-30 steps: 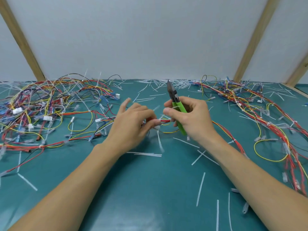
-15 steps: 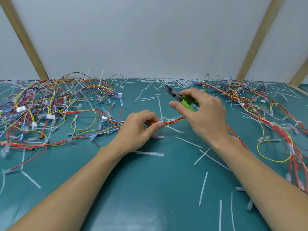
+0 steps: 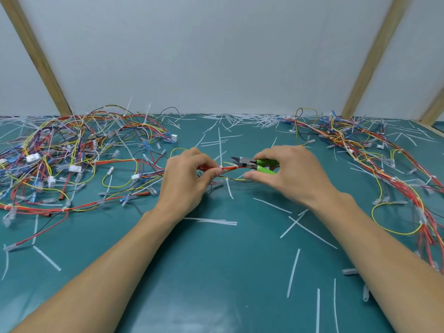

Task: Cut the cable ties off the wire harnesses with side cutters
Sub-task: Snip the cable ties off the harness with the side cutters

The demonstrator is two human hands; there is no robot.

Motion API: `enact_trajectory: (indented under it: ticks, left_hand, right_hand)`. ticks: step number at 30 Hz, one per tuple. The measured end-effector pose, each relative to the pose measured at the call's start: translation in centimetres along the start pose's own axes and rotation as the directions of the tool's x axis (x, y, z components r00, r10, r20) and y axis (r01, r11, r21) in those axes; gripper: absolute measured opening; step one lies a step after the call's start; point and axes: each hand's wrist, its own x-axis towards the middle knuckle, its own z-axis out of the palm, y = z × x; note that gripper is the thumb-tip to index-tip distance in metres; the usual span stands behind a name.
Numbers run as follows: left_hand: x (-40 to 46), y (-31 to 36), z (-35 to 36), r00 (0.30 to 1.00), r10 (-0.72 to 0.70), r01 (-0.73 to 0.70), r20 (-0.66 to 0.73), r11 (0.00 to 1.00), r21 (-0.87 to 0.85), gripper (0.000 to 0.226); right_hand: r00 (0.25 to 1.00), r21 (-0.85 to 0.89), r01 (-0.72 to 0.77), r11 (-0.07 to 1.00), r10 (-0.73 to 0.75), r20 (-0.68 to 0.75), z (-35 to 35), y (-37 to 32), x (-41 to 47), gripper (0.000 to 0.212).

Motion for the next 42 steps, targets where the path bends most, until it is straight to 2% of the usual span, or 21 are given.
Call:
enact_trajectory:
  ticks: [5,20,28,34,42]
  left_hand:
    - [-0.1,0.1,0.0,1.000,-0.011,0.011,0.019,1.000,-0.001,0.007]
    - [-0.2,0.5,0.1,0.999,0.031,-0.032,0.018,0.997,0.073,0.008]
    - [-0.2,0.4,0.2,1.000,0.012,-0.013,0.026,0.998,0.063,0.008]
    - [-0.2,0.4,0.3,1.000,0.011,-0.012,0.018,0.998,0.064,0.009]
    - [-0.2,0.4,0.2,1.000,0.013,-0.014,0.026,0.998,0.064,0.009]
  right_hand:
    - [1.000,-0.050,0.028,0.998,-0.027,0.008,0.3,0.1,0.1,0.051]
    - [0.996,-0.001,0.084,0.996,-0.084,-0.001,0.6,-0.6,-0.2,0.038]
    - [0.994,-0.033,0.091,0.995,-0.089,0.056,0.6,-0.5,-0.1,0.039]
    - [0.994,-0.070,0.084,0.994,-0.079,0.070,0.4,-0.7,0.0,0.041]
    - [0.993,-0.115,0.028,0.993,-0.014,0.119,0.3,-1.2,-0.1,0.033]
